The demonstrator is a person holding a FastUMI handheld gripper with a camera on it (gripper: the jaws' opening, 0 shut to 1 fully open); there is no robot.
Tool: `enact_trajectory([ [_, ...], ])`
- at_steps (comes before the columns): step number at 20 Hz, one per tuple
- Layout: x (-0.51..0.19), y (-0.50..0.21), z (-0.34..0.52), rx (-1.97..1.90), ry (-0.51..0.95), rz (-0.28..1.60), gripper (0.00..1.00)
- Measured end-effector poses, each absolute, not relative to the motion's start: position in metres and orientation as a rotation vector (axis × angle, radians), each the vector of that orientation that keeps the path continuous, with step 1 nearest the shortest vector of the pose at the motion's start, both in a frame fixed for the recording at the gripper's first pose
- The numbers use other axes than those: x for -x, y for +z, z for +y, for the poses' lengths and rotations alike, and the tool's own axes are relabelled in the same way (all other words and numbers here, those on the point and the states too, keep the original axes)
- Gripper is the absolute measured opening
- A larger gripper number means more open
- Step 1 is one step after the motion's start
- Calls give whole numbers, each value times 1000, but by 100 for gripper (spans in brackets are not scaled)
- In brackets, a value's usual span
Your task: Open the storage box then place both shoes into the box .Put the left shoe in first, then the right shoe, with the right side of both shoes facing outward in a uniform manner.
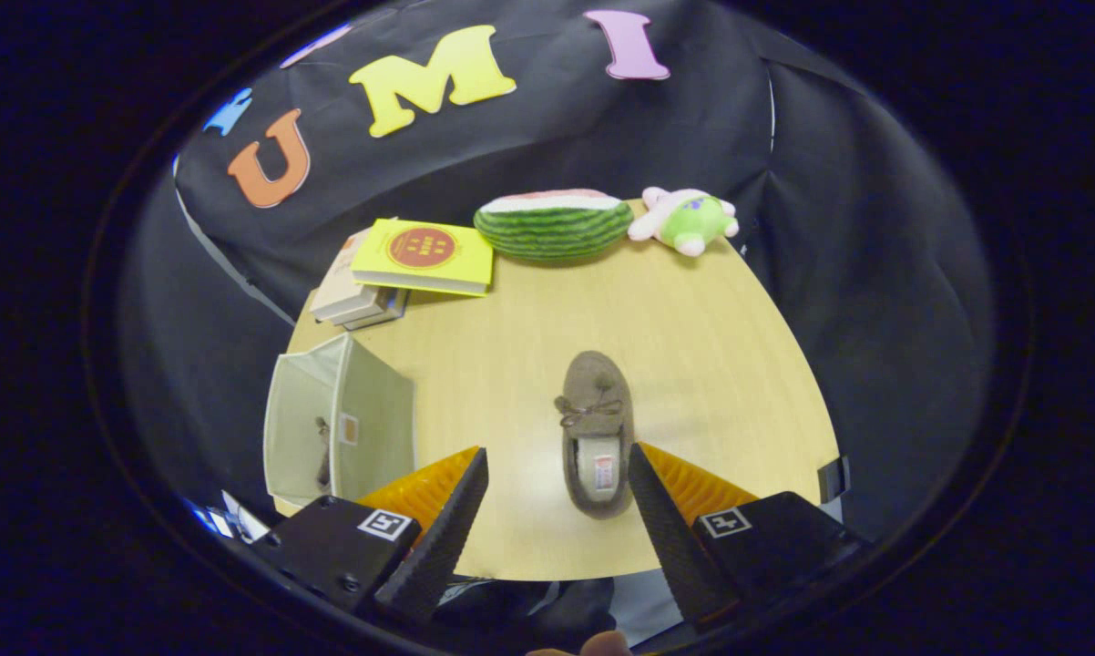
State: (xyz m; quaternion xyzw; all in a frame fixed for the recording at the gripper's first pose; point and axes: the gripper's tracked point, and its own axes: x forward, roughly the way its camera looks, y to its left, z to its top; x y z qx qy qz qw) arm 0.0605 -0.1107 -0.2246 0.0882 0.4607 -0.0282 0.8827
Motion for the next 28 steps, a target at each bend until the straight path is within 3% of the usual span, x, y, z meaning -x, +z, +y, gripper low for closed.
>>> enact_trajectory([
  [12,-85,-352,-153,-222,-19,1241,99],
  [18,-79,-378,-150,-298,11,1324,92],
  [22,-77,-389,-143,-409,25,1343,74],
  [27,-75,-392,-148,-411,4,1361,32],
  [28,-74,-391,-149,-398,8,1361,28],
])
